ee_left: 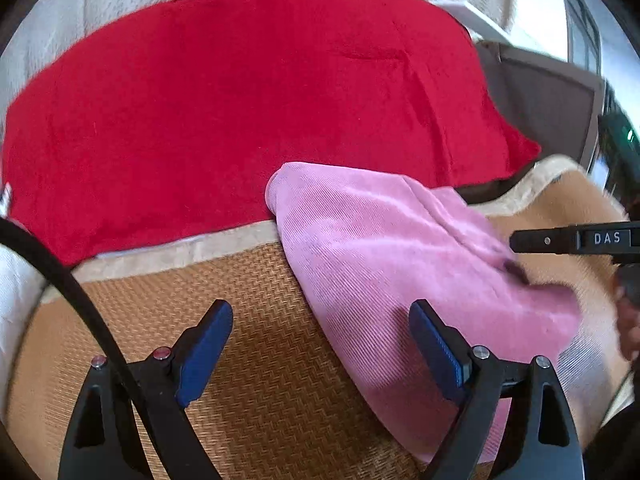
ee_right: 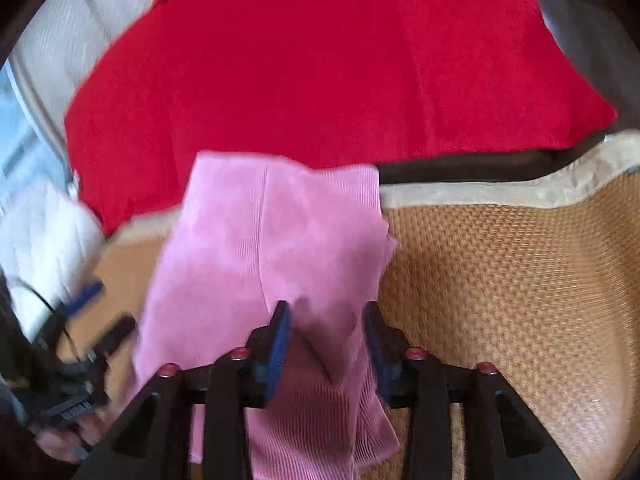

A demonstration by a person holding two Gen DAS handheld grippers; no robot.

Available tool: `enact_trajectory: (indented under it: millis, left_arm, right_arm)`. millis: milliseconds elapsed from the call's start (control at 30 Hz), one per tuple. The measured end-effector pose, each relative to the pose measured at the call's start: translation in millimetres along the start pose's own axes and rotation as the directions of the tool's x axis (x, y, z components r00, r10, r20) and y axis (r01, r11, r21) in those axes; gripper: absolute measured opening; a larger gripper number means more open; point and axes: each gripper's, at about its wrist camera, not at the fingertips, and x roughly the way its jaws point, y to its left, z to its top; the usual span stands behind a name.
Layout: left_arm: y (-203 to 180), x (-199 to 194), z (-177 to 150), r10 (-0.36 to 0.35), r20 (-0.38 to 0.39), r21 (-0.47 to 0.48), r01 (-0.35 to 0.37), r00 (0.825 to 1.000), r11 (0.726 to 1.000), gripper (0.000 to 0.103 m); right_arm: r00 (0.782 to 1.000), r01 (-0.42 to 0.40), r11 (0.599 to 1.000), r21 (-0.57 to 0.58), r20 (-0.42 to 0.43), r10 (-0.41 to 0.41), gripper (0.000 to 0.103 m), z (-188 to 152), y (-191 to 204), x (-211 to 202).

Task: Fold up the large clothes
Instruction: 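Grasp the folded jacket again with the right tool and lift it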

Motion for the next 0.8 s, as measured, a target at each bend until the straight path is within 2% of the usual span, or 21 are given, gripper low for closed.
enact_trajectory:
  millis: [33,133,200,333,400,467,533,633,733,800]
  left_arm:
    - [5.2,2.8,1.2,-0.030,-0.013,-0.026,0.029,0.999,0.999,0.090]
    - [15.5,14.8,1.0,-0.149,-0.072,-0.096,0.142,0.986,0.985,0.090]
    - [20.3,22.0,-1.7,-0.222,-0.097,-0.150,0.206,0.970,0.967,0.090]
    - [20.5,24.3,-4.8,-0.258,-0.101,-0.182,0.238,0.961,0.954,0.090]
    - [21.4,28.8,-5.3,-0.300,-0.114,-0.196,0.275,0.947,0.941,0.090]
    - [23.1,32.7,-7.6,-0.344,-0.125,-0.227,0.310,0.931,0.923,0.090]
    - [25.3,34.1,-7.8,-0.355,-0.124,-0.240,0.320,0.927,0.917,0.090]
    - [23.4,32.9,-8.6,-0.341,-0.117,-0.220,0.311,0.933,0.925,0.090]
    - [17.4,31.7,-9.0,-0.309,-0.115,-0.189,0.284,0.944,0.940,0.090]
    - [18.0,28.2,-6.2,-0.292,-0.109,-0.185,0.269,0.950,0.945,0.090]
  right_arm:
    - [1.000,-0.020,0.999,0.025,0.010,0.020,0.069,2.4,-4.3,0.3]
    - [0.995,-0.096,0.991,0.097,-0.013,0.098,0.069,5.8,-18.6,9.9]
    - [0.989,-0.135,0.979,0.152,-0.037,0.142,0.069,6.8,-29.3,19.8]
    - [0.977,-0.194,0.957,0.214,-0.049,0.209,0.069,8.0,-42.8,31.4]
    - [0.965,-0.225,0.949,0.220,-0.084,0.249,0.069,8.4,-42.7,40.5]
    - [0.962,-0.227,0.950,0.216,-0.102,0.254,0.069,10.7,-42.1,51.1]
    - [0.950,-0.254,0.939,0.231,-0.121,0.287,0.069,9.8,-42.5,60.0]
    - [0.949,-0.260,0.936,0.239,-0.115,0.293,0.069,7.6,-43.4,61.6]
    - [0.965,-0.213,0.960,0.184,-0.116,0.236,0.070,2.3,-32.3,59.8]
    - [0.983,-0.146,0.983,0.114,-0.095,0.157,0.069,0.4,-18.3,53.6]
